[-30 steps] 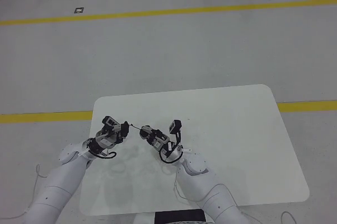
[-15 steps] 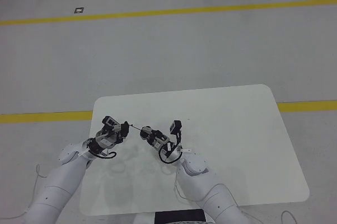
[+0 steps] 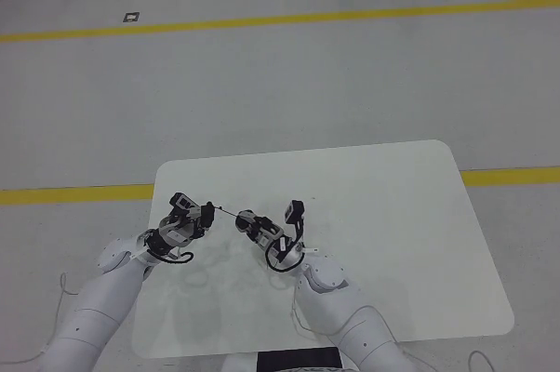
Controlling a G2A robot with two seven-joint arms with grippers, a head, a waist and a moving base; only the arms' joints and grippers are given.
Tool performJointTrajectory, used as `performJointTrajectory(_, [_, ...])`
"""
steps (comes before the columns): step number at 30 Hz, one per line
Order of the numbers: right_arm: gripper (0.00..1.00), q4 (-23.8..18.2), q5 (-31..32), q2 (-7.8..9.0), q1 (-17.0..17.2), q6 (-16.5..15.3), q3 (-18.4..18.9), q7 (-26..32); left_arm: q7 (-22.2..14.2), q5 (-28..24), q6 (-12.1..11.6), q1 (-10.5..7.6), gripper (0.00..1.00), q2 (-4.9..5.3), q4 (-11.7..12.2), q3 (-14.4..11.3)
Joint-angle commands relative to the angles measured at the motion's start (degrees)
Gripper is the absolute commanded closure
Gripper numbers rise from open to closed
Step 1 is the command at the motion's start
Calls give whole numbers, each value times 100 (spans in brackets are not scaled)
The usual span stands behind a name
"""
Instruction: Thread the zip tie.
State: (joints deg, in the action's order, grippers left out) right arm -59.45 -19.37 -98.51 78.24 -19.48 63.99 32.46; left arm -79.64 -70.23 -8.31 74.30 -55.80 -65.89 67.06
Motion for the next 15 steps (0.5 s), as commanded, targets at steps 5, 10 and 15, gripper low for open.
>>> performJointTrajectory(5, [100,6,3,13,-4,0,-7,-31,0,0,0,0,100,0,0,0])
performJointTrajectory(10, [93,13,2,27,-6,0,-7,-66,0,0,0,0,100,0,0,0])
performJointTrajectory(15, [0,8,-18,59,31,0,62,-90,0,0,0,0,100,0,0,0])
